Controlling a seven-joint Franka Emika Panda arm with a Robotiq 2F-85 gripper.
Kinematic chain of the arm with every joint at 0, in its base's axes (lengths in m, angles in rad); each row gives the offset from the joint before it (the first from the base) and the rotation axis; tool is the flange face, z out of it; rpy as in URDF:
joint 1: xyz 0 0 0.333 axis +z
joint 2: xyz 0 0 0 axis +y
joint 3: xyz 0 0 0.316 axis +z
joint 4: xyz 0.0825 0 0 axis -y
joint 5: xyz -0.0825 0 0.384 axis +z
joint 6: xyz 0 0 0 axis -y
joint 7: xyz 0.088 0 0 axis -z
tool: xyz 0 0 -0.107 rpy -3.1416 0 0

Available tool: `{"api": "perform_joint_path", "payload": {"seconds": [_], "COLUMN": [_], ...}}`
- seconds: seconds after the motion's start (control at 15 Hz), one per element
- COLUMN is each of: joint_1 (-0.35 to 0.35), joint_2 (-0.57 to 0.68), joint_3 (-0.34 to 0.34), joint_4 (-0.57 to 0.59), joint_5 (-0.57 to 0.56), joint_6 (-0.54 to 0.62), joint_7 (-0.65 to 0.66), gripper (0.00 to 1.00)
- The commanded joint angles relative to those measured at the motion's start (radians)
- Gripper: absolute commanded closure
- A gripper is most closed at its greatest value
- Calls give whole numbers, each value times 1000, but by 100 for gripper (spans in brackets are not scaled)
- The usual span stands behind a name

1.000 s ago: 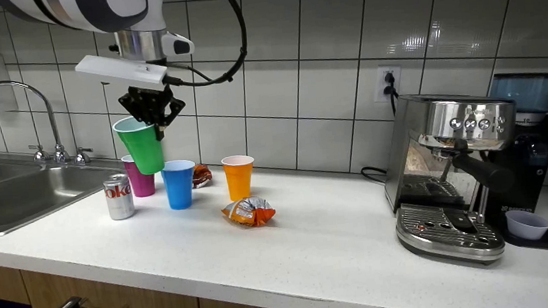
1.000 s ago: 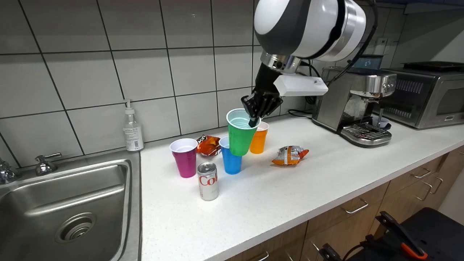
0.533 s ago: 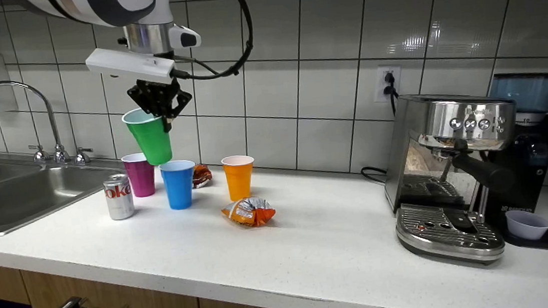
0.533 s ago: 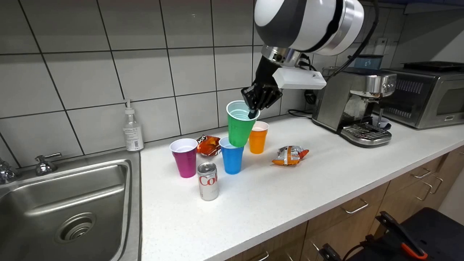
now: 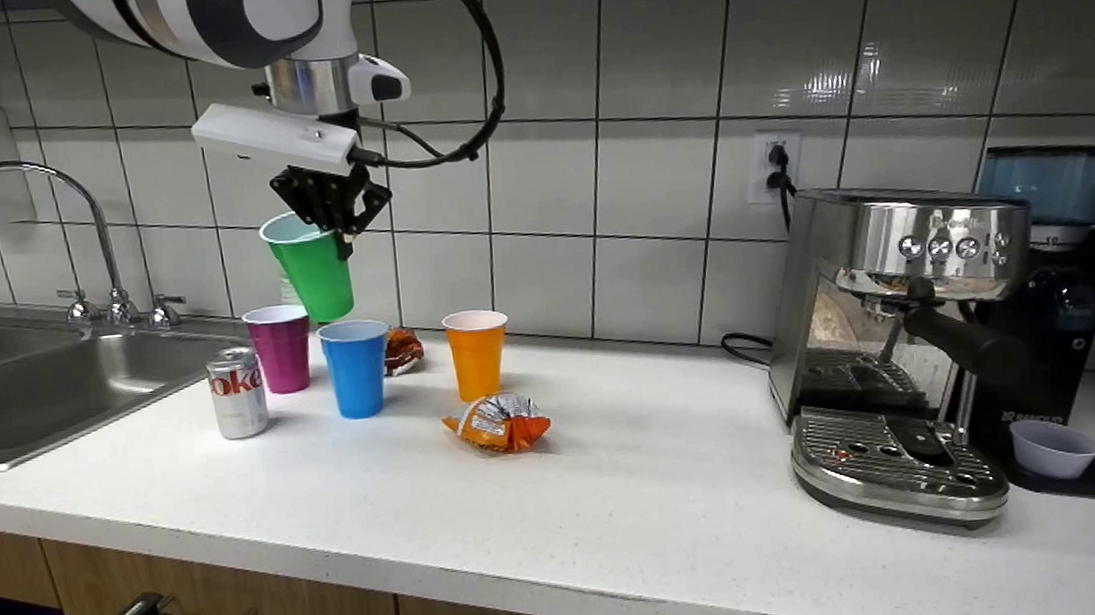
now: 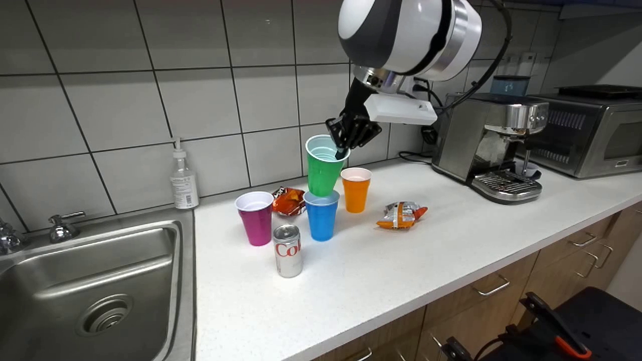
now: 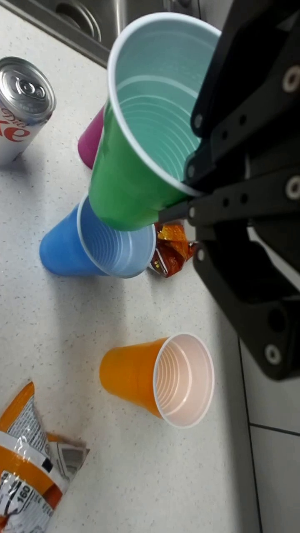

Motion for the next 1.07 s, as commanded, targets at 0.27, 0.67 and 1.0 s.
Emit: {"api": "perform_joint_path", "payload": {"seconds": [0.27,0.67,1.0], "joint_1": [7,-11,-16], "joint_2": [122,105,86], "joint_3": [-1,-18,-46], "joint_4": [98,100,91], "joint_5": [51,26,16], "joint_6": [29,-7,-26], "joint_7": [-34,-21,-18], "gripper": [99,99,99]}}
